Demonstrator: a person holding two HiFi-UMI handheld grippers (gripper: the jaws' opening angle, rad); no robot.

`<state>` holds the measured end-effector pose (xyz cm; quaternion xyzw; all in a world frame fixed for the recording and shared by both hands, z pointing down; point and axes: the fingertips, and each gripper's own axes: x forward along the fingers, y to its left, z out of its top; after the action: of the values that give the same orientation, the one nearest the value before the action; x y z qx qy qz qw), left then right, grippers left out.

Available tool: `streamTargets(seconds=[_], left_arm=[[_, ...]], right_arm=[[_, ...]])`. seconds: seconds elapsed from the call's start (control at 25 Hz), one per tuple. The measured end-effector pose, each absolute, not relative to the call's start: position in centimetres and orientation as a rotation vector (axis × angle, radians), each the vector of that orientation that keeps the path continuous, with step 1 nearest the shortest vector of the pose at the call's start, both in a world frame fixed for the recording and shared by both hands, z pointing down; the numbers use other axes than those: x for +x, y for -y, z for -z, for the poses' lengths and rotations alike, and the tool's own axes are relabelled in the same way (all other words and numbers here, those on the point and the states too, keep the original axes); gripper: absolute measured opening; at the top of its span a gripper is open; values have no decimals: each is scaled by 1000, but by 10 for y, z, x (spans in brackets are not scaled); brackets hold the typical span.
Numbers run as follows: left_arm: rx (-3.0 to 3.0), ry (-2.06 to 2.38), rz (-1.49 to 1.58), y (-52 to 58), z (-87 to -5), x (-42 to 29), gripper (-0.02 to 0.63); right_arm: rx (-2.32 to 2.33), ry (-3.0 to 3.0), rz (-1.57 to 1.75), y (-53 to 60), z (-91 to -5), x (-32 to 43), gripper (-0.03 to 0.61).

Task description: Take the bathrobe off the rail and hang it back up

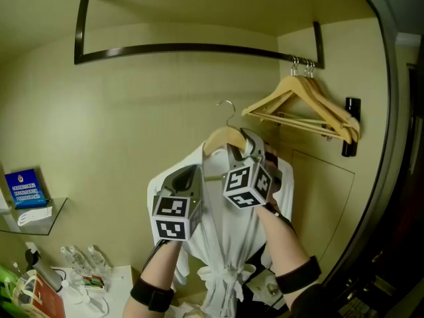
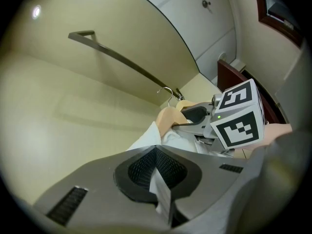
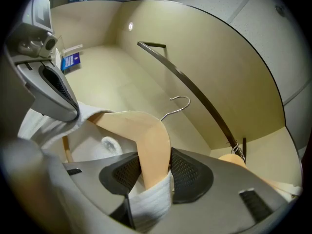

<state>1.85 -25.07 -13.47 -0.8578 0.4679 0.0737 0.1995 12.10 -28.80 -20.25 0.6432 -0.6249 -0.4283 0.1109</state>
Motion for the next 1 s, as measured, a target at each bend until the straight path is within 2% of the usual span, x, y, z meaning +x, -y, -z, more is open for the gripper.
streamTargets(seconds=[1.0], left_arm=[[-2286, -1141, -342, 261, 302, 27, 0]], right_arm=[[2027, 1580, 1458, 259, 371, 118, 198]])
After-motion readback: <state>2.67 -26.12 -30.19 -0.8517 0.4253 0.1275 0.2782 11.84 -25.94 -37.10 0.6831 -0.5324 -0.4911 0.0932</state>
